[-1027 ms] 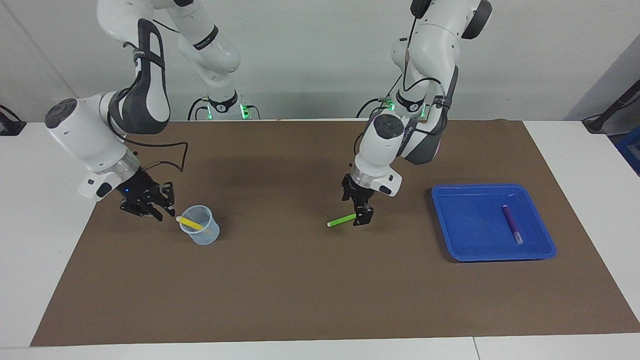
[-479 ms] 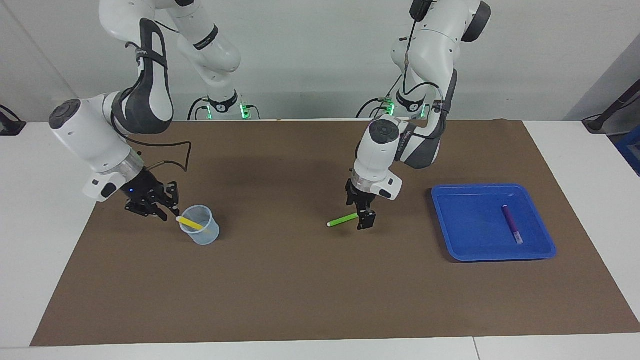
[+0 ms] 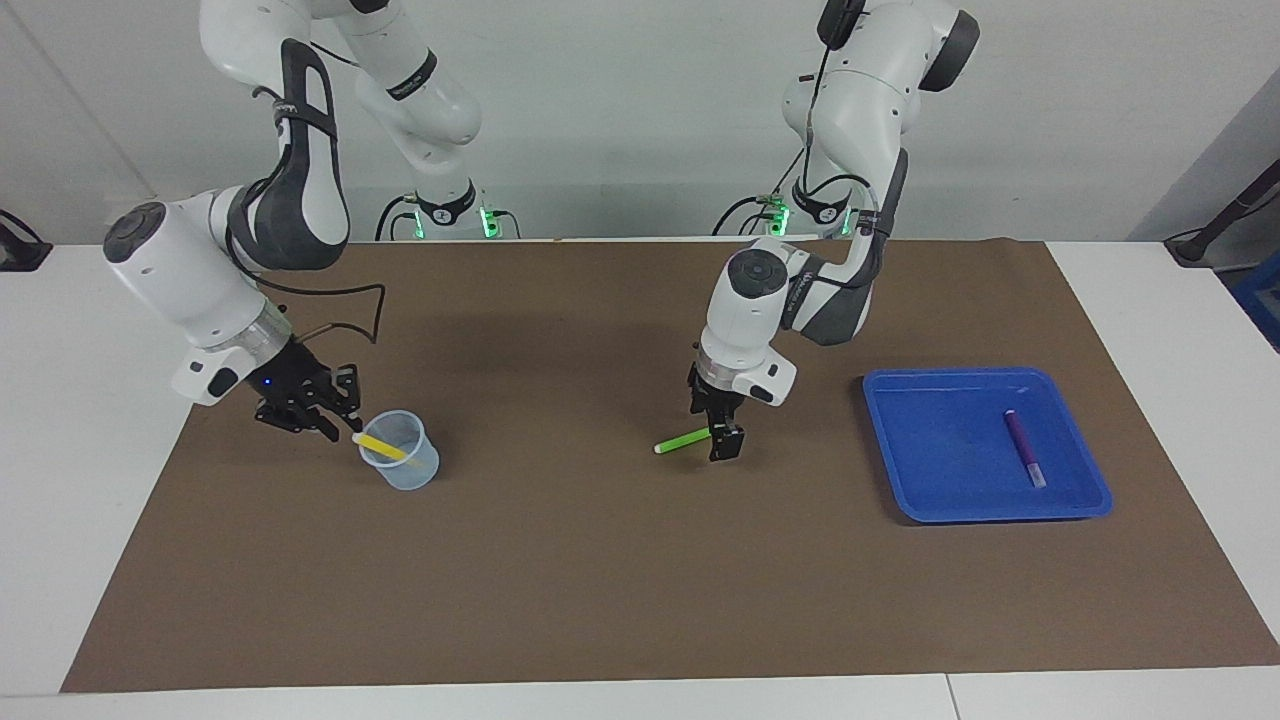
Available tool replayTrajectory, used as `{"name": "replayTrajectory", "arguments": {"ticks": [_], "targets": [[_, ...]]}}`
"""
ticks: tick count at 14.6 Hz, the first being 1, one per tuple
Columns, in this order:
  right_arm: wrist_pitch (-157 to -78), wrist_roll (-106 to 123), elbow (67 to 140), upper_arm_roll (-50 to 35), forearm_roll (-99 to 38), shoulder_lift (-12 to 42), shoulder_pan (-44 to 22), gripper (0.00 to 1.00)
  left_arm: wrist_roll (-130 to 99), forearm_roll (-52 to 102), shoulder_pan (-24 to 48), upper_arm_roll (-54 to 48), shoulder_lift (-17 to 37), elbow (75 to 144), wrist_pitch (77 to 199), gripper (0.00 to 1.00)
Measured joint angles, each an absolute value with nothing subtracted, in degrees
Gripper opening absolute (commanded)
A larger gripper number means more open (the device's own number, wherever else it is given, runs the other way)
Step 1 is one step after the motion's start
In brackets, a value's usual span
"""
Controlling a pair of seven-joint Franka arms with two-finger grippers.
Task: Right arm passes pens to left for tray arrangement
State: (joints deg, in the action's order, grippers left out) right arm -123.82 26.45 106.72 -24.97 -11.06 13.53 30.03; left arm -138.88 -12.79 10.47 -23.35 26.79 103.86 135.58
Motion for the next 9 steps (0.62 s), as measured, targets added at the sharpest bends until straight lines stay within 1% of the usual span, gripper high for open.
{"name": "replayTrajectory", "arguments": {"ticks": [3, 4, 5, 6, 9], "targets": [[-124.5, 26.4, 107.1, -25.0, -11.1, 13.8, 30.0, 0.34, -138.9, -13.2, 10.5, -23.3, 27.0, 103.9, 135.8, 0.84], [-124.9, 26.4, 107.3, -25.0, -11.1, 13.9, 30.0, 0.34, -138.9, -13.3, 10.5, -23.3, 27.1, 103.9, 135.9, 0.82], [-125.3, 26.1, 107.5, -25.0, -11.1, 14.1, 29.9, 0.33, -138.9, -13.3, 10.6, -23.3, 27.3, 104.0, 136.0, 0.75], [-125.8, 25.9, 107.7, -25.0, -11.1, 14.2, 29.8, 0.33, -138.9, -13.3, 10.8, -23.3, 27.5, 104.1, 136.1, 0.71], [-126.7, 24.8, 108.1, -25.0, -11.1, 14.5, 29.0, 0.33, -138.9, -13.5, 10.9, -23.3, 27.8, 104.4, 136.3, 0.71]]}}
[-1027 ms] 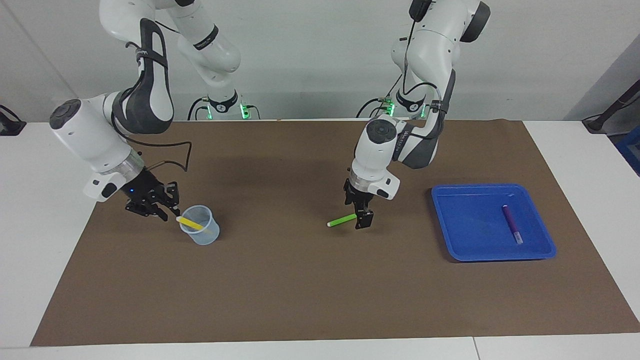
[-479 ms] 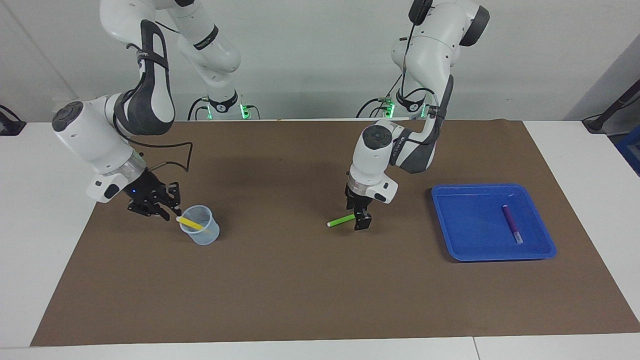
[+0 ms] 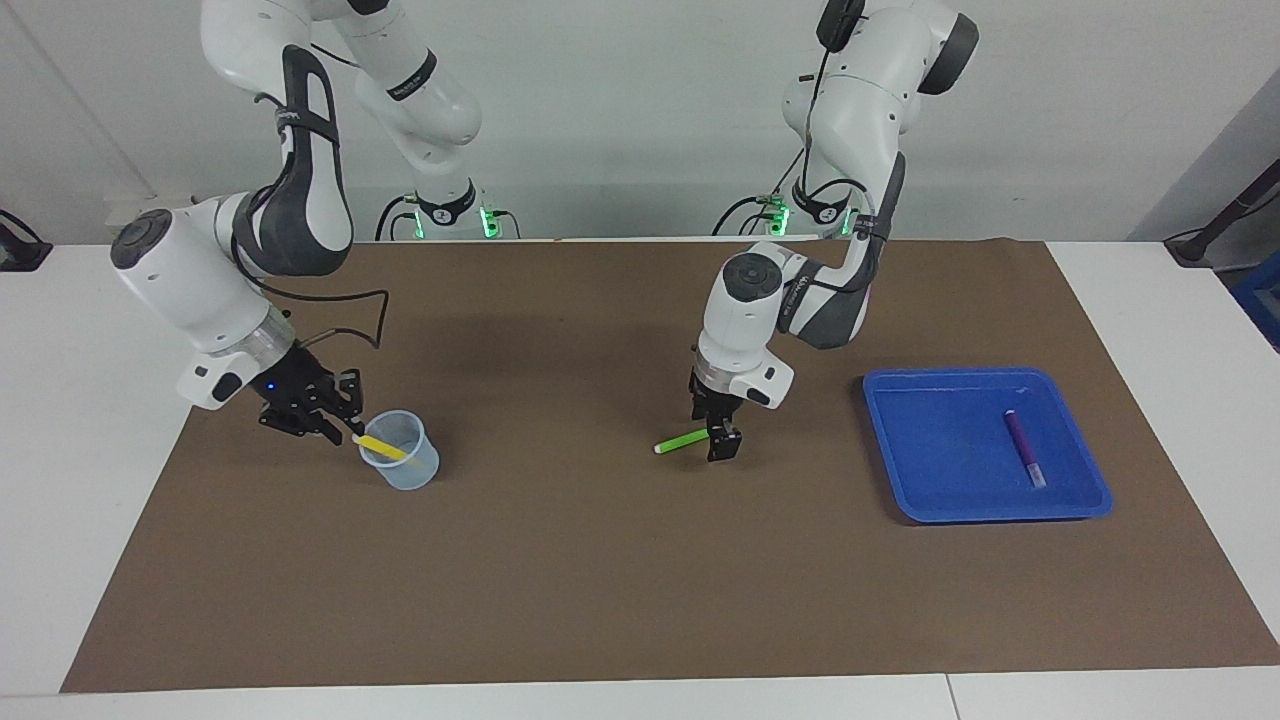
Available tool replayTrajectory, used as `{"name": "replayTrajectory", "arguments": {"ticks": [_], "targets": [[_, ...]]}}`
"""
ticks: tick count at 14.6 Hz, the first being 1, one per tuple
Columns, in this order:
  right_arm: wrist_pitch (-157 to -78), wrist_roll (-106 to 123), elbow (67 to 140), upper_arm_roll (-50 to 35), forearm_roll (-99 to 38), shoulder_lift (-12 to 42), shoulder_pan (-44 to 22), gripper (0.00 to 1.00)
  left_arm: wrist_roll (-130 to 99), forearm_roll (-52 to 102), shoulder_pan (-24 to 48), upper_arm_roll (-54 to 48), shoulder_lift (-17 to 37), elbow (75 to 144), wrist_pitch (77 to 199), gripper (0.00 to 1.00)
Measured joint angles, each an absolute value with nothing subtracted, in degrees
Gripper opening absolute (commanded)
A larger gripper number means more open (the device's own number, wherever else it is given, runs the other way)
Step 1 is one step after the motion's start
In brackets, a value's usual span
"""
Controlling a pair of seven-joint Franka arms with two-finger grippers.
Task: Right arm passes pens to left for tray arrangement
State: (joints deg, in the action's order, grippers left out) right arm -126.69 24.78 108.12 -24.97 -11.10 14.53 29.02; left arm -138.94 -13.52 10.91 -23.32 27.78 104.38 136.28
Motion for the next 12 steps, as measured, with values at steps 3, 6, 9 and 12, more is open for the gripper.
{"name": "replayTrajectory", "arguments": {"ticks": [3, 6, 9, 12], "targets": [[-126.7, 23.9, 108.3, -25.0, -11.1, 14.6, 28.4, 0.33, -138.9, -13.6, 10.9, -23.3, 27.8, 104.5, 136.3, 0.49], [-126.9, 23.9, 108.5, -25.0, -11.1, 14.6, 28.2, 0.33, -138.9, -13.7, 11.0, -23.3, 27.8, 104.9, 136.4, 0.30], [-127.3, 23.9, 108.9, -24.9, -11.1, 14.6, 28.2, 0.33, -138.9, -13.8, 11.0, -23.5, 27.8, 104.9, 136.5, 0.00], [-128.0, 23.9, 109.4, -24.9, -11.1, 14.6, 28.2, 0.33, -138.9, -14.9, 11.1, -23.5, 27.8, 104.9, 136.5, 0.00]]}}
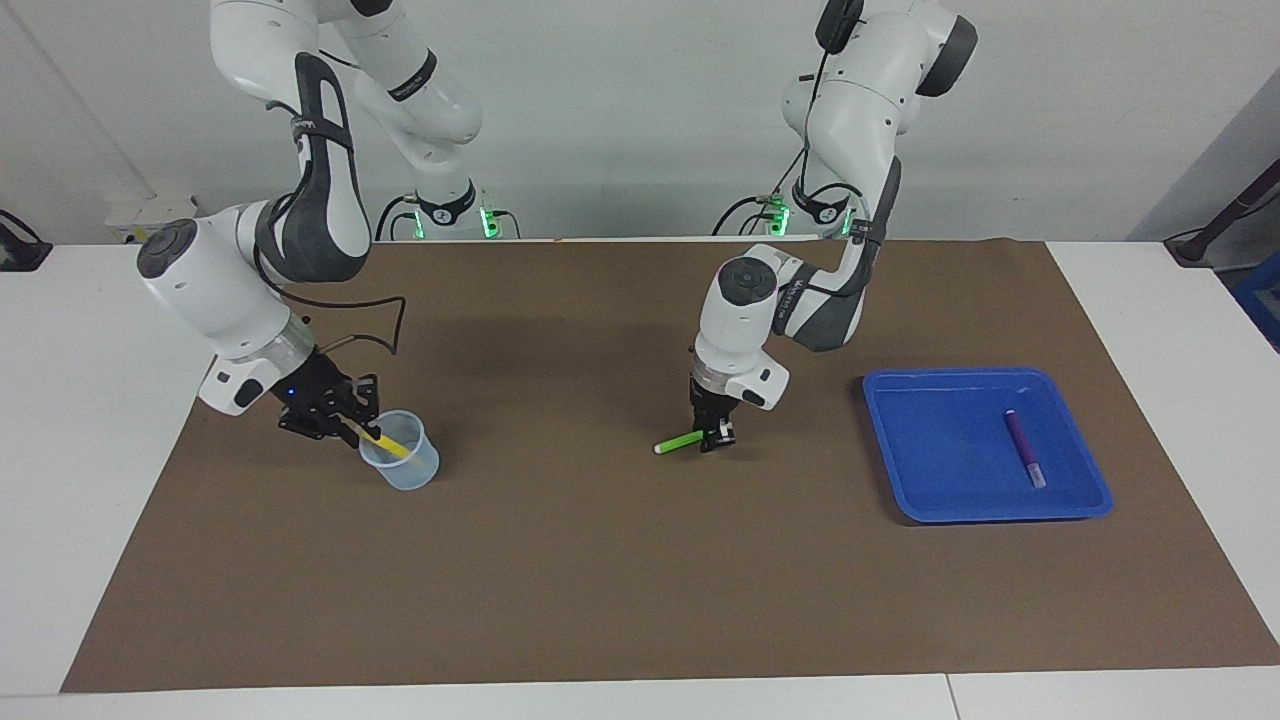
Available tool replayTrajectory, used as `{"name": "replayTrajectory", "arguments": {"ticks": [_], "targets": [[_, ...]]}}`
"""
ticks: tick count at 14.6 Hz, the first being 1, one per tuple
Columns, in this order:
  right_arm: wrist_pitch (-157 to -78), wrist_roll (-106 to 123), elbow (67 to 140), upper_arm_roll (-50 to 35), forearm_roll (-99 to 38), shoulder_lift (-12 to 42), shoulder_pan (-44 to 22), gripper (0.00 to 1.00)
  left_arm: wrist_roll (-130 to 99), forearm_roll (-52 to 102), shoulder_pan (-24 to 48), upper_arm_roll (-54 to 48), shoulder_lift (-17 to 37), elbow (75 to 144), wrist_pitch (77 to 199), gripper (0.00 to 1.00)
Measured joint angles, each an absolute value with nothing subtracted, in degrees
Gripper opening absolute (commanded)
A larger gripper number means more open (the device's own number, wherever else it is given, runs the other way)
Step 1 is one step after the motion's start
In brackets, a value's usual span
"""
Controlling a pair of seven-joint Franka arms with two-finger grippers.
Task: Right arm passes pens to left for tray arrangement
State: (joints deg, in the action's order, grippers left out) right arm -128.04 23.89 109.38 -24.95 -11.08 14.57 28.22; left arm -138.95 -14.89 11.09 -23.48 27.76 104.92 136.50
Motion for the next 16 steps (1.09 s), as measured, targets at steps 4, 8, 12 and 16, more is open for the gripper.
{"name": "replayTrajectory", "arguments": {"ticks": [4, 8, 12, 16], "targets": [[-128.5, 24.1, 109.4, -24.9, -10.8, 14.6, 28.2, 0.35, -138.9, -15.7, 11.1, -23.2, 27.8, 104.8, 136.5, 0.00], [-128.5, 28.4, 109.5, -24.9, -7.9, 14.6, 28.2, 0.35, -135.1, -16.1, 10.9, -22.5, 27.8, 103.8, 135.2, 0.00], [-127.9, 29.9, 109.4, -25.0, -5.6, 14.4, 27.9, 0.34, -130.7, -16.1, 10.7, -22.2, 27.8, 101.0, 132.6, 0.00], [-126.3, 29.9, 109.4, -25.0, -5.4, 14.2, 27.7, 0.34, -130.4, -16.1, 10.5, -22.2, 27.8, 100.8, 132.8, 0.00]]}}
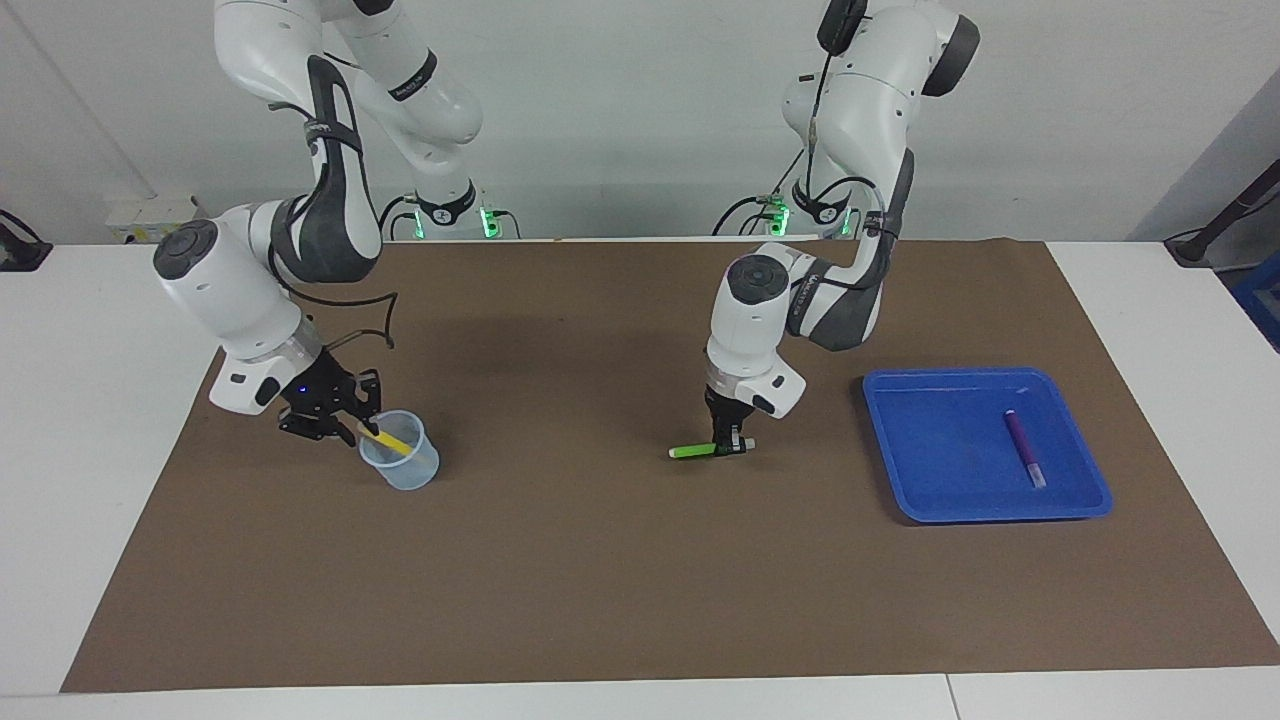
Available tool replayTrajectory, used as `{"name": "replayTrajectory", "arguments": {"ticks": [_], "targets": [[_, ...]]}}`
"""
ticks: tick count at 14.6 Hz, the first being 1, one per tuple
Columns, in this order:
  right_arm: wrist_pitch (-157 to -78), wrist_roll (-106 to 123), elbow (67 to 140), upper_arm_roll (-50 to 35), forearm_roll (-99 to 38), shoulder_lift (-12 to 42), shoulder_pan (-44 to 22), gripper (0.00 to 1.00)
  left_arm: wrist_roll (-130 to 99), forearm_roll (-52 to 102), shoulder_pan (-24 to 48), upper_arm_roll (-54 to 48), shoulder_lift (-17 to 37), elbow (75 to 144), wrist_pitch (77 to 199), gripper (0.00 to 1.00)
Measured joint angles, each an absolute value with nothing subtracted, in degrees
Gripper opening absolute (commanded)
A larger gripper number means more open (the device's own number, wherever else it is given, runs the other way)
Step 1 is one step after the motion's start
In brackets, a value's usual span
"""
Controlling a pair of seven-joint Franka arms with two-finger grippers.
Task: Right arm passes pens to left for tray arrangement
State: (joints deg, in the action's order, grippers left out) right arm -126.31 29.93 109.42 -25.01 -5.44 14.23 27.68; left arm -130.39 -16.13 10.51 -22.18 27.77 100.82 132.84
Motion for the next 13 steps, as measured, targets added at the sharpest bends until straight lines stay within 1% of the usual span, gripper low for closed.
{"name": "replayTrajectory", "arguments": {"ticks": [3, 7, 9, 11, 12, 13], "targets": [[-125.9, 29.9, 109.4, -25.0, -5.4, 14.2, 27.7, 0.32, -130.5, -16.1, 10.5, -22.3, 27.9, 101.4, 135.0, 0.00], [-125.2, 29.9, 109.4, -25.0, -5.4, 14.2, 27.7, 0.24, -132.3, -16.1, 11.7, -22.6, 28.0, 102.0, 136.3, 0.00], [-125.0, 29.9, 109.4, -25.0, -5.4, 14.2, 27.7, 0.17, -131.9, -16.1, 11.7, -22.5, 28.0, 102.0, 136.3, 0.00], [-124.8, 29.9, 109.4, -25.0, -5.4, 14.0, 27.7, 0.07, -131.8, -16.1, 11.5, -22.4, 28.0, 102.0, 136.4, 0.00], [-124.5, 29.9, 109.4, -24.9, -5.4, 13.8, 27.7, 0.00, -132.2, -16.1, 11.3, -22.3, 28.0, 102.0, 136.4, 0.00], [-124.3, 29.9, 109.3, -24.9, -5.4, 13.7, 27.7, 0.00, -132.5, -16.1, 10.9, -22.3, 27.9, 102.0, 136.4, 0.00]]}}
